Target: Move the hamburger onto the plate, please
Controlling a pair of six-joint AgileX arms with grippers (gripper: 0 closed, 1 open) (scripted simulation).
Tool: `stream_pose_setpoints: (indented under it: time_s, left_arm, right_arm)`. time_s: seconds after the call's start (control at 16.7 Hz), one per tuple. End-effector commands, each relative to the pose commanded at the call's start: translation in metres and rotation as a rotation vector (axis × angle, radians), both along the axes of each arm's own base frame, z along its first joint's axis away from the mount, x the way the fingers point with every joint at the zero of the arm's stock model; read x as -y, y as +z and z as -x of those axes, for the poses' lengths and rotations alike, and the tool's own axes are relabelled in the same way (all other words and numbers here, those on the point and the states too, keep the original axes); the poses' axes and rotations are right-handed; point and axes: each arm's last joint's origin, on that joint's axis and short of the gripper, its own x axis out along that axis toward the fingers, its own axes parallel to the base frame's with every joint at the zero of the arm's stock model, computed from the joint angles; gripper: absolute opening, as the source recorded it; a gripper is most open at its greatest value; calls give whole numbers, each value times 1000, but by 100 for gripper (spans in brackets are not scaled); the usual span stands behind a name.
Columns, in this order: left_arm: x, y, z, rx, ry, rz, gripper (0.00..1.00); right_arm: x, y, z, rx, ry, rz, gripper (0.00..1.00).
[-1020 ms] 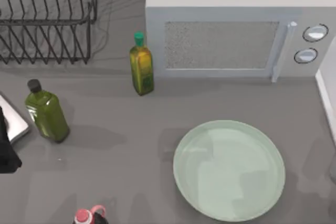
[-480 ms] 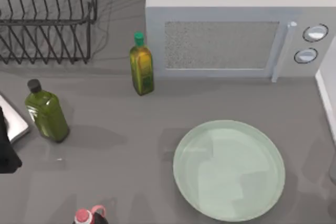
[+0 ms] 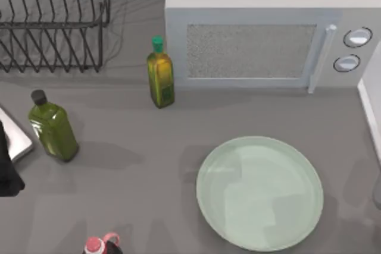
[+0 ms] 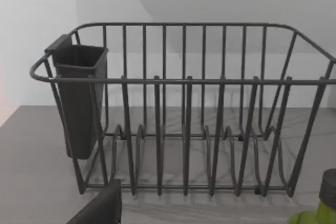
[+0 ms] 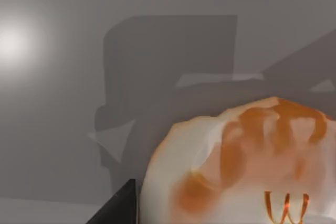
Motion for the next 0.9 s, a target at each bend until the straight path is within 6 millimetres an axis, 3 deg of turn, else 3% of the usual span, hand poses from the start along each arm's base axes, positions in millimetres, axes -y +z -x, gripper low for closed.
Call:
stream_pose_setpoints:
  time_s: [0.36, 0.42, 0.6, 0.9]
  left_arm:
    - [0, 0, 0, 0, 0, 0, 100]
    - [0, 0, 0, 0, 0, 0, 100]
    - [0, 0, 0, 0, 0, 0, 100]
    - [0, 0, 0, 0, 0, 0, 100]
  right_arm:
    - [0, 0, 0, 0, 0, 0, 0]
    - [0, 22, -2, 6, -19, -7, 0]
    - [0, 31, -5, 11, -15, -7, 0]
    - [0, 79, -7, -22, -15, -6, 0]
